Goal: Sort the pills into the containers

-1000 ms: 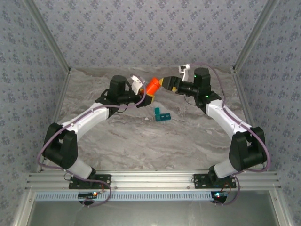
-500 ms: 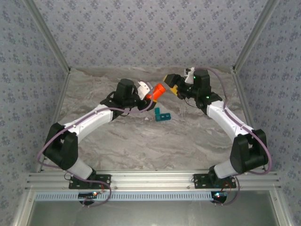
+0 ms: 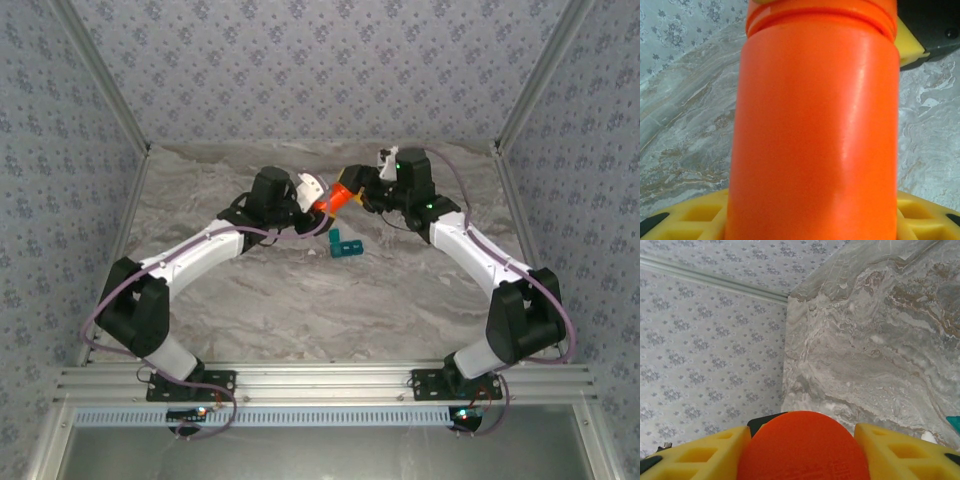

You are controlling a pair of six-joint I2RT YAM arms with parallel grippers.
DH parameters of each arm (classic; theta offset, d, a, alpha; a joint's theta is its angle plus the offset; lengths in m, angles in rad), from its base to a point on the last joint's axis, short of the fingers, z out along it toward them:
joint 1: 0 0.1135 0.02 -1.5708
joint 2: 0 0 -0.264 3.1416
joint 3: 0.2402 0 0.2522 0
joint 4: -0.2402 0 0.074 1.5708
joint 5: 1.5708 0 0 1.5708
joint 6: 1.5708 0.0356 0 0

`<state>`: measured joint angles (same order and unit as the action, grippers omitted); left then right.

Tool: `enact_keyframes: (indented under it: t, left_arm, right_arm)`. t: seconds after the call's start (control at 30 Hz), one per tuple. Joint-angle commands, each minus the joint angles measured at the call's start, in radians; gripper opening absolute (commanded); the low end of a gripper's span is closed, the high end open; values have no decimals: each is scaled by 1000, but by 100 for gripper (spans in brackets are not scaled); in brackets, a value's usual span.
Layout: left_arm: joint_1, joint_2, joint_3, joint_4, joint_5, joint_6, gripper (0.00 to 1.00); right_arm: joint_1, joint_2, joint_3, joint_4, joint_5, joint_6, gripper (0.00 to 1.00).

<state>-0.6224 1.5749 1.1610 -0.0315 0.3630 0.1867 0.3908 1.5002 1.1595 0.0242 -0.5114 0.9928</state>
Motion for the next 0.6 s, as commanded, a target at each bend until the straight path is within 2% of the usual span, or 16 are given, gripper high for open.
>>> enact_keyframes:
  t: [0.0, 0.1, 0.23, 0.43, 0.57]
  left_arm:
    - [-2, 0, 34, 33, 4, 10, 0]
    - [-2, 1, 34, 42, 5, 1, 0]
    - [4, -6, 27, 57, 22, -13, 0]
    - [47, -39, 5, 107, 174, -108, 0]
    - [70, -69, -22, 136, 237, -157, 0]
  right_arm:
    - [-3, 4, 24, -26, 7, -16, 47]
    - [-8, 4, 25, -4, -12, -18, 41]
    - [-30, 4, 14, 56, -58, -53, 38]
    - [-80, -20, -64, 298, -187, -221, 39]
    - [-125, -21, -79, 334, -206, -247, 38]
